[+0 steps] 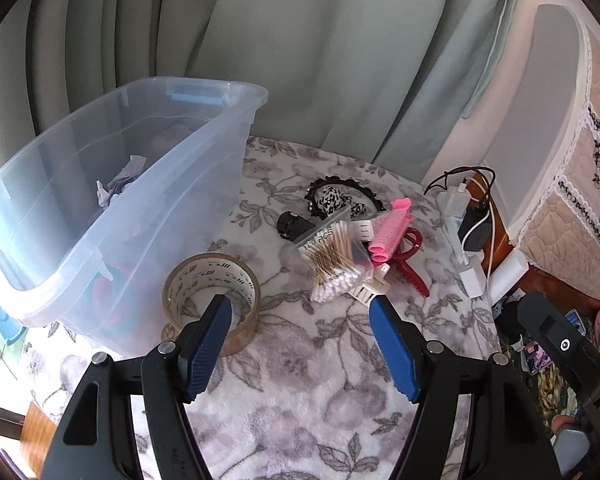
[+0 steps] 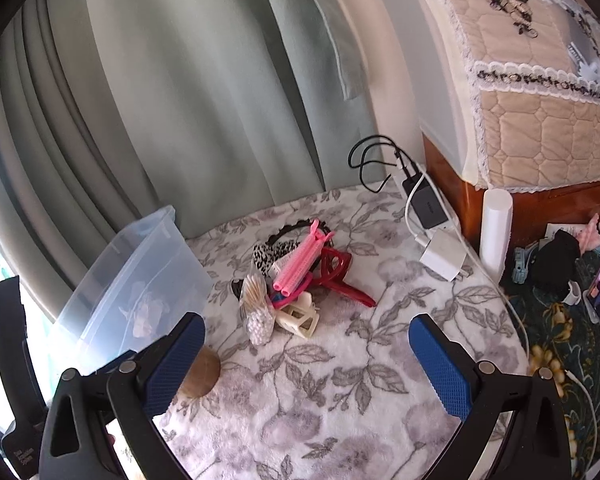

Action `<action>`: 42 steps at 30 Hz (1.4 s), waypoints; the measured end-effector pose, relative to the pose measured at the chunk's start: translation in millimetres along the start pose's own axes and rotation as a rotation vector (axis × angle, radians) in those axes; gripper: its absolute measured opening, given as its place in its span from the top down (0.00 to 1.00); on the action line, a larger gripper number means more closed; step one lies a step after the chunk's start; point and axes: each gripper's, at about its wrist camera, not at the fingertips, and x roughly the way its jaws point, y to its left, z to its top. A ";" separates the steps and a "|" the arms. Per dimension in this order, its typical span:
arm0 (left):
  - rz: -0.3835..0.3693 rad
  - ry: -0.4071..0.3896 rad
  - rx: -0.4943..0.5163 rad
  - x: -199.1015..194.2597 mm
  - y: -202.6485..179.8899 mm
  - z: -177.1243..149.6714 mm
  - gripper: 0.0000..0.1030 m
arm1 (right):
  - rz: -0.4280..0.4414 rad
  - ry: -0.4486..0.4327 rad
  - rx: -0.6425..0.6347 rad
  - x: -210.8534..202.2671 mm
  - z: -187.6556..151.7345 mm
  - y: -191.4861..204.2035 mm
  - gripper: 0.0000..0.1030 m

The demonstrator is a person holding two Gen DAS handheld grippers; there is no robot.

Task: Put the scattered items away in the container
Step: 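Move the left tool back to the tape roll while the right tool approaches the cotton swab bag, then grasp the brown tape roll rim with the left tool while the right tool grasps the cotton swab bag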

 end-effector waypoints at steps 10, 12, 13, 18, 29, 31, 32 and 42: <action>0.045 -0.011 0.101 17.0 7.9 -8.5 0.30 | 0.035 0.115 -0.044 25.1 -11.9 3.9 0.00; 0.054 -0.013 0.122 20.5 9.4 -10.3 0.30 | 0.032 0.129 -0.041 30.4 -14.2 2.8 0.00; 0.059 -0.014 0.133 22.2 10.2 -11.2 0.30 | 0.031 0.136 -0.038 33.3 -15.3 2.1 0.00; 0.100 0.008 0.217 42.0 3.6 -17.6 0.30 | 0.021 0.176 -0.030 50.2 -19.0 -1.5 0.00; 0.146 0.082 0.212 80.4 12.4 -15.8 0.30 | 0.076 0.217 -0.052 88.2 -13.0 7.3 0.11; 0.147 0.094 0.204 85.8 15.1 -15.3 0.30 | 0.100 0.233 -0.053 97.5 -12.3 10.4 0.17; 0.147 0.100 0.201 88.5 16.4 -15.0 0.31 | 0.109 0.240 -0.057 102.2 -12.0 12.2 0.18; 0.135 0.135 0.174 107.3 23.5 -13.0 0.36 | 0.154 0.292 -0.110 147.1 -7.8 32.7 0.26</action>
